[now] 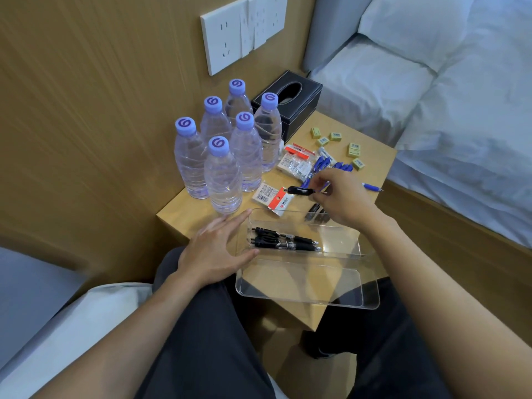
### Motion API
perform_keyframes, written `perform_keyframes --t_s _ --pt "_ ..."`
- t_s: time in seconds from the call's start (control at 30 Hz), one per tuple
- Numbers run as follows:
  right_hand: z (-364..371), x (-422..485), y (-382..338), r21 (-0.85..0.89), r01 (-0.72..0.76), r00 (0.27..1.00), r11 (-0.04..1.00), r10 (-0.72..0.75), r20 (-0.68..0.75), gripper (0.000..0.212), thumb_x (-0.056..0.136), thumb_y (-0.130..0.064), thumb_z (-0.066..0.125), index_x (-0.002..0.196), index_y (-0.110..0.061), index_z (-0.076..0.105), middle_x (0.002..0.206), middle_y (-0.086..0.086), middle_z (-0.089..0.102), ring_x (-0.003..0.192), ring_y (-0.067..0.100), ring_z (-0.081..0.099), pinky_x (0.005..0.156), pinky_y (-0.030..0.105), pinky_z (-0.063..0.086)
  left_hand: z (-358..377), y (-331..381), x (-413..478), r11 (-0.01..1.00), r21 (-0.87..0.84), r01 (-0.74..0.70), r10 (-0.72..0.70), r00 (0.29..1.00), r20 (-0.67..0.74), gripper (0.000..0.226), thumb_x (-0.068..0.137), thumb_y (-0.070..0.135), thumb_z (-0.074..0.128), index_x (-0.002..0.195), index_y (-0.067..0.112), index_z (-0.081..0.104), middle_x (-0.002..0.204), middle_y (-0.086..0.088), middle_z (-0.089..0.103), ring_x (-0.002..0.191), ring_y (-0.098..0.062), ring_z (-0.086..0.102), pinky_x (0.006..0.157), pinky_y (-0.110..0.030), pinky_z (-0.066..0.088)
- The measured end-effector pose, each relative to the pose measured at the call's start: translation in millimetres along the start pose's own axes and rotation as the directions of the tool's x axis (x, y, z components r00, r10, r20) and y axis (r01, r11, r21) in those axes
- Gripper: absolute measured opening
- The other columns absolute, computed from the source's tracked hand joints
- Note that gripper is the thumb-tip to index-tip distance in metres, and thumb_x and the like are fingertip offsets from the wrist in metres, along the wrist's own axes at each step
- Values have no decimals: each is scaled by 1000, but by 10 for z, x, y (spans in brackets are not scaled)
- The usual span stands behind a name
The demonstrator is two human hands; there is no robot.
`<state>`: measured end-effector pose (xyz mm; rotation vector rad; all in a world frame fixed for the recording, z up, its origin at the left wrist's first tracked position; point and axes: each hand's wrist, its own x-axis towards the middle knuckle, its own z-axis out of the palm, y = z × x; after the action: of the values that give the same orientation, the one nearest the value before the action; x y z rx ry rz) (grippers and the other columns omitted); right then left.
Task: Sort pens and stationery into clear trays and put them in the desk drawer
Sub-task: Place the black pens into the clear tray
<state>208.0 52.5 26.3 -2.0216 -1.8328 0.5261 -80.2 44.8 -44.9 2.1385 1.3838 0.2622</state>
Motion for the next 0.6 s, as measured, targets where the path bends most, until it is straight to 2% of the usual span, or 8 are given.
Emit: perform_keyframes --t_s 0.07,0.17,0.33,0.5,0.6 --pt "67 -116 -138 -34 42 998 999 -40 49 9 89 -23 73 96 -25 68 93 -11 65 78 10 57 72 35 50 9 -11 3 1000 -4 0 0 1000 -3 86 78 74 61 148 65 11 157 4 40 149 -12 26 115 -41 33" --pt "274 -214 -295 -137 106 985 985 -84 152 17 92 -28 68 109 -26 71 102 -10 69 91 15 61 80 39 55 20 -28 9 1000 -1 -26 26 1000 1 87 79 75 58 150 61 10 154 9 42 145 -12 33 114 -43 36" --pt "599 -230 -314 -246 127 965 961 -63 253 18 93 -28 62 109 -25 70 105 -3 68 95 22 64 74 36 54 45 -39 16 998 6 -56 56 998 -29 86 81 73 56 153 53 15 137 16 48 130 -8 42 108 -38 40" --pt "687 -238 -302 -213 96 959 972 -33 281 17 93 -31 62 102 -25 74 100 -3 70 90 20 64 73 35 55 64 -68 23 998 6 -66 66 997 -39 86 80 73 56 154 52 17 132 15 51 125 -8 45 105 -36 41" --pt "553 -175 -253 -140 46 976 989 -15 215 16 95 -27 60 97 -23 76 95 -5 73 85 18 66 75 39 59 68 -73 30 998 9 -69 69 997 -44 86 80 74 56 154 52 18 129 15 52 123 -8 46 104 -36 42"
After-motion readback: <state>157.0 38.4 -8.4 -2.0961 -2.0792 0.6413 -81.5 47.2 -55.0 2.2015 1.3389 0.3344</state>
